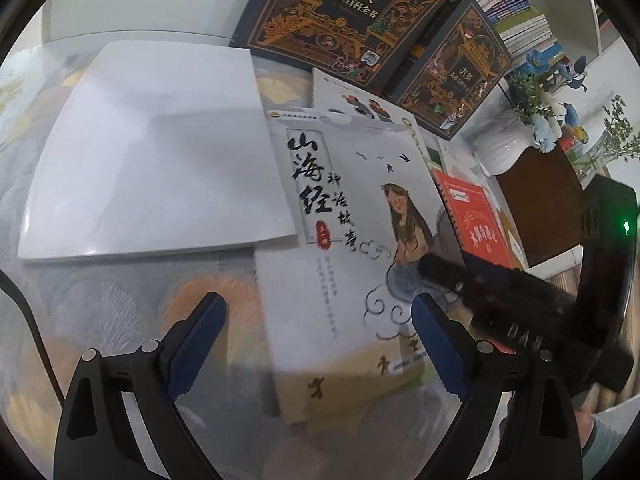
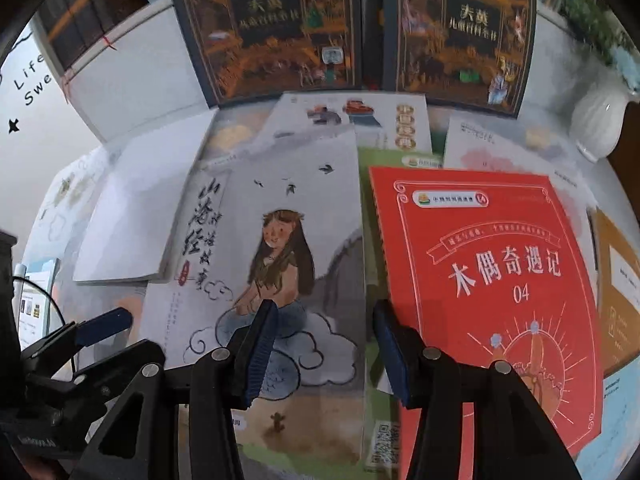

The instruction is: Organize books

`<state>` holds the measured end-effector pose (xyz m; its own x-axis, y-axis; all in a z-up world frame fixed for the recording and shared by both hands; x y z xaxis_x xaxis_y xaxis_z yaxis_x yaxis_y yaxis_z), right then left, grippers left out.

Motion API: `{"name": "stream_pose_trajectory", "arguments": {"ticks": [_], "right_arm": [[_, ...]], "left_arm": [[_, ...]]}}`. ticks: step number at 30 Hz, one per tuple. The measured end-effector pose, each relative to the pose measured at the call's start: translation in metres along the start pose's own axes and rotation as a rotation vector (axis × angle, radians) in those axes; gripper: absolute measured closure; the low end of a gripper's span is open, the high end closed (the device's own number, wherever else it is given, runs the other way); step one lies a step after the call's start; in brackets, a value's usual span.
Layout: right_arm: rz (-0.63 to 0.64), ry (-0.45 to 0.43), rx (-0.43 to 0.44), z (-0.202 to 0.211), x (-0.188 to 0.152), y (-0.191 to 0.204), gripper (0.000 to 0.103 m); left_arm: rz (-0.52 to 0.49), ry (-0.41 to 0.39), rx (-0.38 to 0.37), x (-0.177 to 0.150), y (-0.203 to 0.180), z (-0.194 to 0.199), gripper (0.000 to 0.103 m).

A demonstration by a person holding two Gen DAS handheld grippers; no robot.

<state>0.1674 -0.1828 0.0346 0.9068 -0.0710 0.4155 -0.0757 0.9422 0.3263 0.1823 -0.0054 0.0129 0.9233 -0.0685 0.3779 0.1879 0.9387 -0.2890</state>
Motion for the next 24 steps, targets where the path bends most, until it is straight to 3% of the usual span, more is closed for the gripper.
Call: {"name": "stream_pose_trajectory", "arguments": {"ticks": [2,6,12,20,24], "right_arm": [[0.023,0.014,-0.002,-0.001,-0.004,0.006,0.053],[0.021,0.034,0.013,0.002,-0.014,0.013,0.052],[-0.083,0.069,0.041,0.019,-0.041,0.011,0.052],[-0.081,0.195,0.061,0.048,-0.136,0.044,0.052],[-0.114,0.235,0.061,0.049,-0.157,0.046,0.052]], "left_arm": [[-0.005,0.005,-0.037,-0.001,-0.003,-0.001,0.009],[-0.025,-0.012,-0.017,-0.010,-0.008,0.003,0.009],[-0.024,0.027,-0.095,-0.044,-0.003,0.021,0.009],[-0.059,0.081,-0.106,-0.124,0.003,0.060,0.009],[-0.076,0.085,-0.089,-0.138,-0.001,0.065,0.009]]}}
Point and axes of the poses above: each gripper's, at about its wrist camera, not at the fingertips, and z roughly against the way its jaws point, y to its left, x to its top, the point moved 1 cm from there along -z, roughly the way its jaws point, and after that the axes turned 15 degrees about x, right-handed, at the moved point
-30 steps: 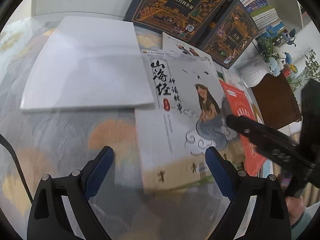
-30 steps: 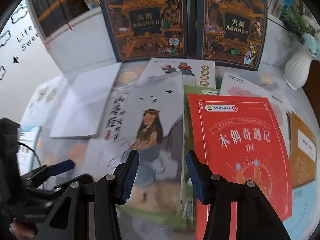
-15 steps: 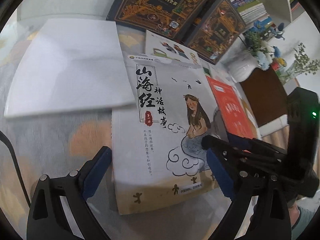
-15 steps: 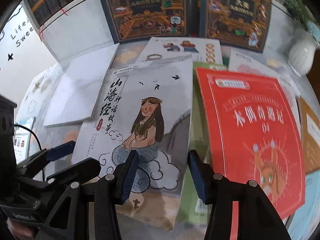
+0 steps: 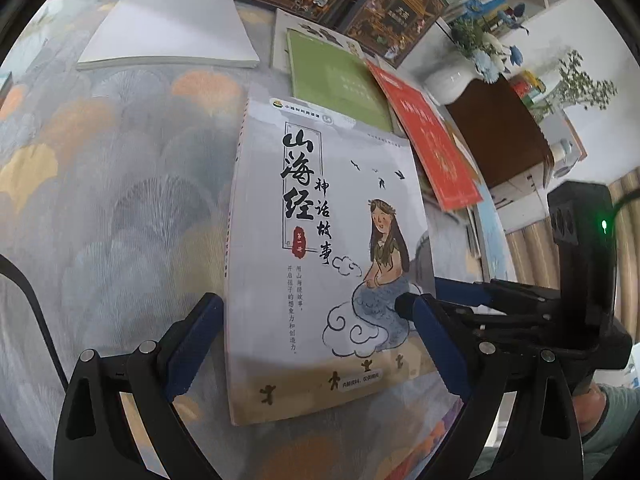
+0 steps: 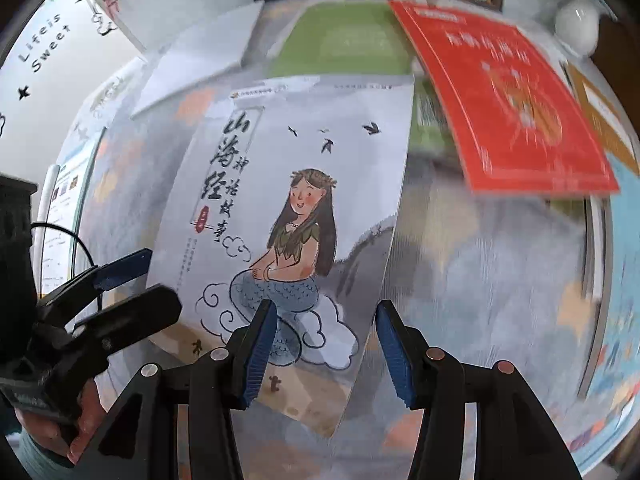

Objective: Organize books
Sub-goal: 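Lift the mermaid-cover book with the left gripper while the right gripper holds its edge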

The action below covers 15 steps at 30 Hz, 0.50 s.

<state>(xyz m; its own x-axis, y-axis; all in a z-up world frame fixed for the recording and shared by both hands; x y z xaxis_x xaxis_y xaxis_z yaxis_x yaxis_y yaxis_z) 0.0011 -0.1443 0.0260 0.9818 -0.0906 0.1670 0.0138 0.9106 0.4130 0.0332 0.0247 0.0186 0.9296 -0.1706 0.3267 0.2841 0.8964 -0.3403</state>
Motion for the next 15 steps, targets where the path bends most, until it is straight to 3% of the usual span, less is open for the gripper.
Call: {"name": "stream_pose_trajectory", "arguments": {"ticks": [7,15], "right_arm": [[-0.025,-0.054,-0.007,-0.001,-0.007,0.000,0.052],[-0.119,-0.113,0.090,0.003,-0.029,-0.015,0.052]], "left_arm": [[0.023,0.018,-0.029,-0.012,0.010,0.007,0.011],[-0.052,0.039,0.051,-0.012,-0.003,0.008,0.012]]}}
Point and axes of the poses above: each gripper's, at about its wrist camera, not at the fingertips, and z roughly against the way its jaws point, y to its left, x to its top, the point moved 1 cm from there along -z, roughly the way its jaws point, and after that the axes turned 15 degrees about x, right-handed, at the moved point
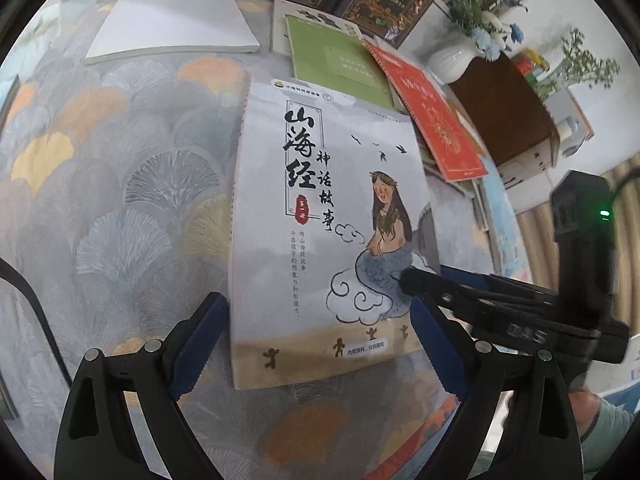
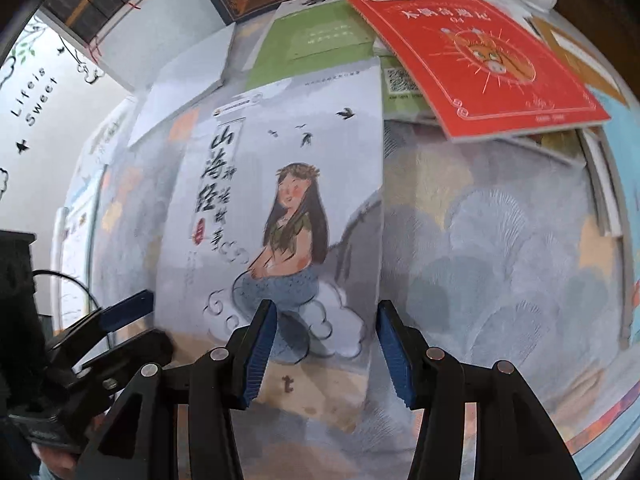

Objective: Organize books
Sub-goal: 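Lift the mermaid-cover book with the left gripper while the right gripper holds its edge, then rotate the left gripper to tilt the mermaid-cover book onto its edge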

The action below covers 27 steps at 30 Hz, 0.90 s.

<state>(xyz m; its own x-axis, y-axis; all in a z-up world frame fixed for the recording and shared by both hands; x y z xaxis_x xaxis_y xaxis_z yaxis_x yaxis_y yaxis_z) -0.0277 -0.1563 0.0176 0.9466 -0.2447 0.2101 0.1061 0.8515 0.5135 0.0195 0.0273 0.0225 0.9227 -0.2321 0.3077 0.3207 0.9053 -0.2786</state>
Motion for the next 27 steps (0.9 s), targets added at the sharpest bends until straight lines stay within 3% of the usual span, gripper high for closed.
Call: {"name": "stream_pose_trajectory", "arguments": {"ticks": [3,5,7,12,16,19,21,23,25,27], "right_arm": [[0.003,-0.016,0.036,0.013,-0.008,0.005,0.052],[-0.001,-0.044,0.018,0.018,-0.006,0.006,0.054],[-0.009,-0.061,0.008,0.019,-0.006,0.004,0.056],[0.036,-0.093,-0.044,0.018,-0.005,0.005,0.059],[0.057,-0.111,-0.098,0.013,0.004,0.007,0.060],[0.098,-0.090,-0.205,0.003,0.003,0.007,0.060],[0.114,-0.085,-0.195,0.003,-0.001,0.010,0.061],[0.119,-0.069,-0.155,-0.001,-0.006,0.014,0.059],[0.120,-0.077,-0.143,0.001,-0.010,0.012,0.059],[0.083,-0.089,-0.085,0.004,-0.010,0.002,0.059]], "left_arm": [[0.033,0.012,-0.045,0.002,0.014,0.001,0.022],[0.061,0.015,-0.055,0.001,0.023,-0.001,0.056],[0.079,0.028,-0.042,0.002,0.031,-0.003,0.071],[0.079,0.043,-0.030,0.002,0.029,-0.004,0.069],[0.077,0.038,0.009,0.007,0.014,-0.007,0.048],[-0.062,0.028,0.150,0.011,-0.014,-0.011,0.044],[-0.152,0.005,0.243,0.006,-0.030,-0.013,0.044],[-0.202,-0.026,0.283,0.000,-0.037,-0.015,0.044],[-0.184,-0.024,0.270,0.001,-0.031,-0.011,0.055],[-0.098,-0.002,0.150,0.007,-0.017,-0.003,0.058]]}}
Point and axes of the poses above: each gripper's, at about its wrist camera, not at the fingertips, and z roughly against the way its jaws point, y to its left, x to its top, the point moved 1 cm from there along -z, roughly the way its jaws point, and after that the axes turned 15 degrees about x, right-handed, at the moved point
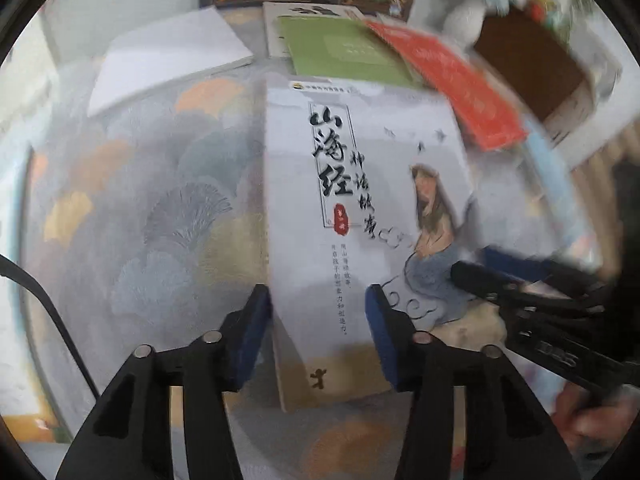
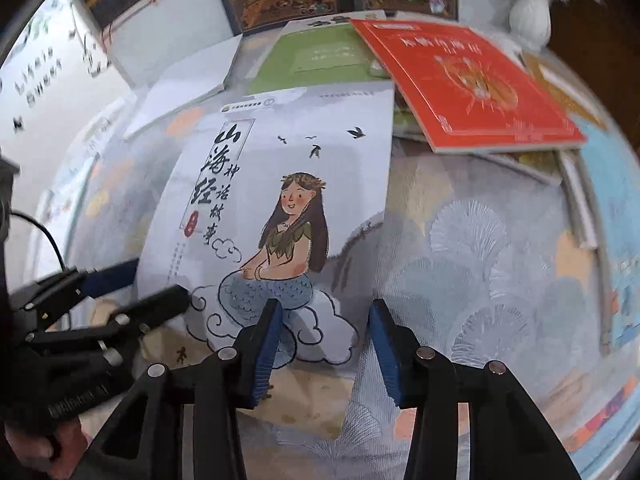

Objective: Organize books
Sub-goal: 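Rotate the left gripper to tilt the mermaid-cover book onto its edge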

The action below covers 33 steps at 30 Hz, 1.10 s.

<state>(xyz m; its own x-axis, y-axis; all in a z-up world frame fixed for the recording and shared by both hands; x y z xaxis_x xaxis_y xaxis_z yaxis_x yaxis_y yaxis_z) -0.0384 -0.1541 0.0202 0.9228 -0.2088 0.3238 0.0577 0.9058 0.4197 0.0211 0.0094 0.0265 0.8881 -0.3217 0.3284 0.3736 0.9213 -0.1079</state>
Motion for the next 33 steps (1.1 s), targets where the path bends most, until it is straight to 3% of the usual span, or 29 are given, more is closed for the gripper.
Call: {"name": "stream_pose_trajectory", "arguments": {"ticks": [4,6,7,8,12,14,18,21,25,28,31,33], "right_arm": [[-0.097,-0.061,0.101,0.010,-0.001,-0.025,0.059],[-0.102,-0.063,0.116,0.014,-0.002,-0.030,0.059],[-0.093,-0.060,0.113,0.014,-0.002,-0.029,0.059],[-0.084,-0.059,0.107,0.014,-0.003,-0.028,0.059],[-0.069,-0.059,0.094,0.018,-0.004,-0.027,0.058],[-0.068,-0.062,0.095,0.014,-0.002,-0.025,0.058],[-0.078,-0.064,0.100,0.015,-0.003,-0.026,0.058],[-0.100,-0.043,0.122,0.017,-0.004,-0.027,0.055],[-0.220,0.020,0.248,0.027,-0.010,-0.045,0.047],[-0.327,0.059,0.372,0.031,-0.019,-0.060,0.038],[-0.440,0.032,0.510,0.030,-0.019,-0.077,0.025],[-0.500,0.012,0.594,0.025,-0.018,-0.084,0.022]], "left_arm": [[0.201,-0.018,-0.352,0.004,0.034,0.016,0.058],[0.315,-0.042,-0.585,0.003,0.051,0.018,0.058],[0.349,-0.037,-0.641,0.003,0.055,0.015,0.058],[0.381,-0.025,-0.662,0.002,0.057,0.008,0.058],[0.331,-0.007,-0.475,-0.001,0.046,-0.006,0.060],[0.288,0.005,-0.419,-0.002,0.037,-0.008,0.074],[0.205,0.018,-0.283,-0.001,0.020,-0.019,0.090],[0.234,0.043,-0.358,-0.002,0.021,-0.018,0.090],[0.373,0.094,-0.566,0.008,0.029,-0.011,0.090],[0.425,0.117,-0.629,0.019,0.032,-0.010,0.090],[0.467,0.149,-0.700,0.031,0.037,-0.011,0.090],[0.485,0.161,-0.722,0.033,0.042,-0.011,0.090]]}}
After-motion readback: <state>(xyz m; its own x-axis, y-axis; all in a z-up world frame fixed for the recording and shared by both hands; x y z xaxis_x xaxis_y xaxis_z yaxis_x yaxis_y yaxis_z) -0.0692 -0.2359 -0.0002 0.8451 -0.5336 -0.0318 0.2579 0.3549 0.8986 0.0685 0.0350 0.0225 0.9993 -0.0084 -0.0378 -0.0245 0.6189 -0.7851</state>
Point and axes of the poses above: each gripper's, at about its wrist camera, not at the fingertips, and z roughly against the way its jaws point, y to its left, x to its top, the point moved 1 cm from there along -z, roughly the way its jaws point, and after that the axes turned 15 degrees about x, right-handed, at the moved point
